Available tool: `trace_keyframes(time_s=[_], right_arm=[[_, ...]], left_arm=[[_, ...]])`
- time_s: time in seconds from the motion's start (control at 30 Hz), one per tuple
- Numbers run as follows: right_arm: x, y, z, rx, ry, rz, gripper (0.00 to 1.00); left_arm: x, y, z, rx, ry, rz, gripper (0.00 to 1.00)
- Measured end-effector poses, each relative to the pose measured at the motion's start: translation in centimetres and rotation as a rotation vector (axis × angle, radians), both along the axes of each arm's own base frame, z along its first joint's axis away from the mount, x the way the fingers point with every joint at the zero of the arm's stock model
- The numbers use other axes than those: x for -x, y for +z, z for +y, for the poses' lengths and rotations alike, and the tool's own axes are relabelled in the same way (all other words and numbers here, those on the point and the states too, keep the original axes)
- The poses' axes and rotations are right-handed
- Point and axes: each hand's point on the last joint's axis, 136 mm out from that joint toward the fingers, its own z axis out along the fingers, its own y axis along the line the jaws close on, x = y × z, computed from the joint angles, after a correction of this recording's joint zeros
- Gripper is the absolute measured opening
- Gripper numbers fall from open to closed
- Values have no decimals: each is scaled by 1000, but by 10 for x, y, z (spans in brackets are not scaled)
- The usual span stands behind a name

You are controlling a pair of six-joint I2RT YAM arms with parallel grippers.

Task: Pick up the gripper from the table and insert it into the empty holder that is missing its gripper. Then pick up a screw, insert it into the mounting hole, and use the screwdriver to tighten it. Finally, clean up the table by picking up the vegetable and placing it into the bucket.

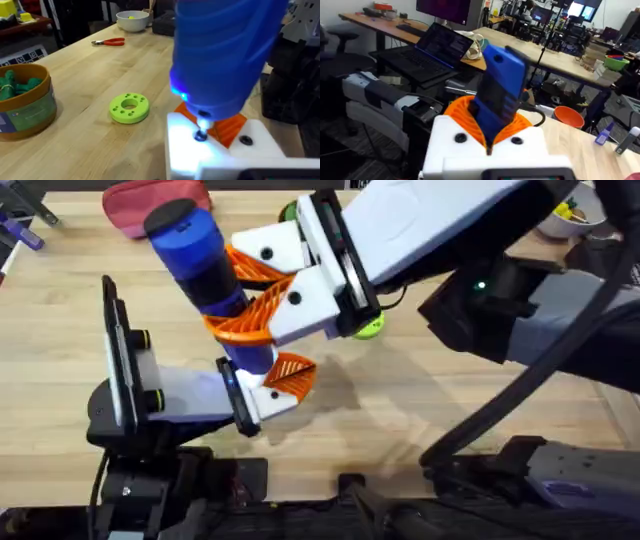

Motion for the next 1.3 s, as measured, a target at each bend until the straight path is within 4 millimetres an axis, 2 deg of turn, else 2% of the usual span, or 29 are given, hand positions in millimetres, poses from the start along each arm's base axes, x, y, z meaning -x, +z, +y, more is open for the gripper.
trace_keyframes(time_s=[0.43, 1.03, 1.13, 1.3], right_arm=[[-3, -5, 2, 13, -2, 12, 6], [-4, -3, 3, 17, 3, 45, 6], [-9, 3, 5, 26, 4, 83, 6], [-14, 29, 7, 27, 7, 98, 6]], left_arm=[[0, 0, 0, 0, 0, 1, 21], [0, 0, 0, 0, 0, 0, 21], [0, 0, 0, 0, 0, 0, 21], [0, 0, 0, 0, 0, 0, 21]])
